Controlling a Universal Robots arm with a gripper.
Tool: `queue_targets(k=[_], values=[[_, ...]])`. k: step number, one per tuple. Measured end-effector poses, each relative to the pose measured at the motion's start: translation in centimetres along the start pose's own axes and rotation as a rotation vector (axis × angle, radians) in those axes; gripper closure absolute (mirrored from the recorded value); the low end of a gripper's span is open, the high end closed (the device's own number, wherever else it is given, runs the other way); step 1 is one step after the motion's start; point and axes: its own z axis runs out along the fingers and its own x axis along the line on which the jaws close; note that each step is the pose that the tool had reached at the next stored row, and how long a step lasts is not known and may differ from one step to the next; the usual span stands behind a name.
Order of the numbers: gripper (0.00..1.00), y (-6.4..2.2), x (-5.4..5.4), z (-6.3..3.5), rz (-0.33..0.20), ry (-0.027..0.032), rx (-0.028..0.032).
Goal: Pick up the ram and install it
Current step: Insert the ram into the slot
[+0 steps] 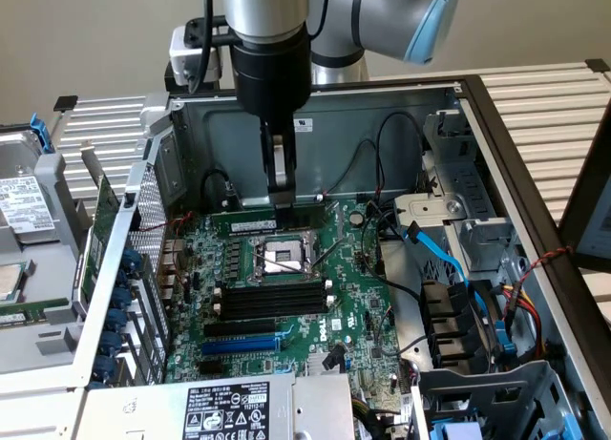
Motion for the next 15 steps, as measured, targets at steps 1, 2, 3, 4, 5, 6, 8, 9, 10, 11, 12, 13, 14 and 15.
queue_targets(k=[1, 2, 3, 4, 5, 6, 8, 9, 10, 11, 12, 13, 14, 15], values=[[0.87, 0.02, 0.0, 0.07, 0.0, 0.0026, 0.0019], [0.87, 0.03, 0.0, 0.12, 0.0, 0.0064, 0.0032], [0.87, 0.05, 0.0, 0.18, 0.0, 0.0111, 0.0042], [0.87, 0.06, 0.0, 0.24, -0.001, 0.0164, 0.0047], [0.87, 0.08, 0.0, 0.32, -0.001, 0.0217, 0.005], [0.87, 0.08, 0.0, 0.41, -0.001, 0.0246, 0.005], [0.87, 0.08, 0.2, 0.47, -0.001, 0.025, 0.0045], [0.87, 0.08, 0.3, 0.54, -0.001, 0.0249, 0.0042], [0.87, 0.08, 0.3, 0.73, -0.001, 0.0247, 0.0042], [0.87, 0.09, 0.4, 0.89, -0.002, 0.0249, 0.0035], [0.87, 0.09, 0.4, 1.07, -0.002, 0.0249, 0.003], [0.87, 0.09, 0.4, 1.26, -0.002, 0.0248, 0.0026], [0.87, 0.1, 0.6, 1.4, -0.002, 0.0251, 0.0014], [0.87, 0.11, 0.7, 1.49, -0.002, 0.025, 0.0005]])
